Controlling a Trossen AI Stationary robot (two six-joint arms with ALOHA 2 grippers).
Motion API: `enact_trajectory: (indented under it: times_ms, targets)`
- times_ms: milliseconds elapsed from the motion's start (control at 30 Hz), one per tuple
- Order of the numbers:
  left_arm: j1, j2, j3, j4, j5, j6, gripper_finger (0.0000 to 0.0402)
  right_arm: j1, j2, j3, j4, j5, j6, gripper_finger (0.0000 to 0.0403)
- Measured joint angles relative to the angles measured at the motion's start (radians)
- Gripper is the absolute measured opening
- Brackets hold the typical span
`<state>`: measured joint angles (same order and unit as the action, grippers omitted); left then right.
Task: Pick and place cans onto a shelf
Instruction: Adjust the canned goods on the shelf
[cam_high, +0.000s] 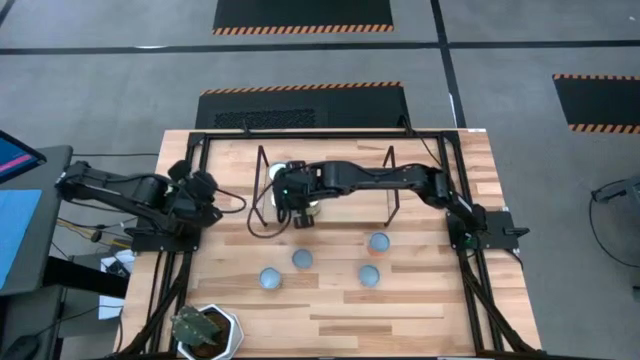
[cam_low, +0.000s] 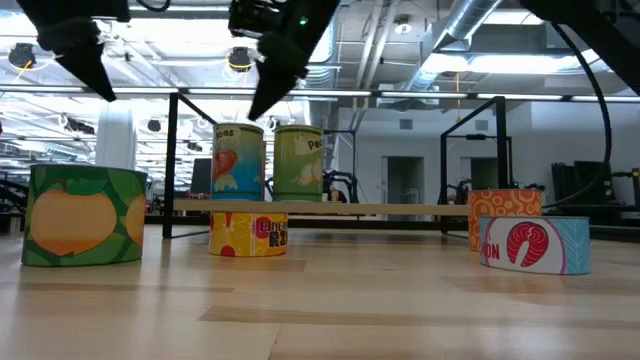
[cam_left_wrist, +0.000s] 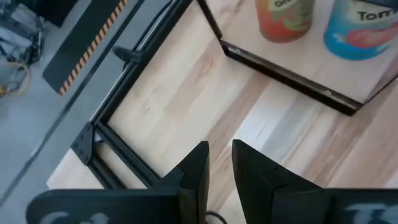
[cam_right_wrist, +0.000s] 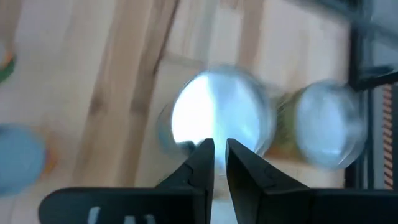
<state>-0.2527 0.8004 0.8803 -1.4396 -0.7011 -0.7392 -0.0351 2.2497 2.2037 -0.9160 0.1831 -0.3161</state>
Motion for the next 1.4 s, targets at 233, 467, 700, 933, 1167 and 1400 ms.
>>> enact_trajectory:
  times_ms: [233,467,700,933,1167,1400]
  targets:
    - [0.0,-0.049,0.0,-0.001,0.007,-0.007,0.0061,-0.013,0.025,0.0,0.035,0.001,-0.005,0.0065]
    - [0.0,-0.041,0.0,0.005,0.013,-0.007,0.0061,-0.012,0.03,-0.001,0.042,0.0,-0.015,0.0065]
    - [0.0,-0.034,0.0,0.014,0.015,-0.007,0.0061,-0.012,0.031,-0.001,0.103,-0.002,-0.03,0.0065]
    - [0.0,-0.035,-0.001,0.019,0.029,-0.007,0.0061,-0.012,0.031,-0.001,0.112,-0.002,-0.032,0.0065]
    - [0.0,-0.034,-0.001,0.018,0.042,-0.007,0.0061,-0.011,0.031,-0.001,0.106,-0.002,-0.032,0.0065]
    - [0.0,-0.034,-0.001,0.017,0.042,-0.007,0.0061,-0.01,0.031,-0.001,0.106,-0.003,-0.026,0.0065]
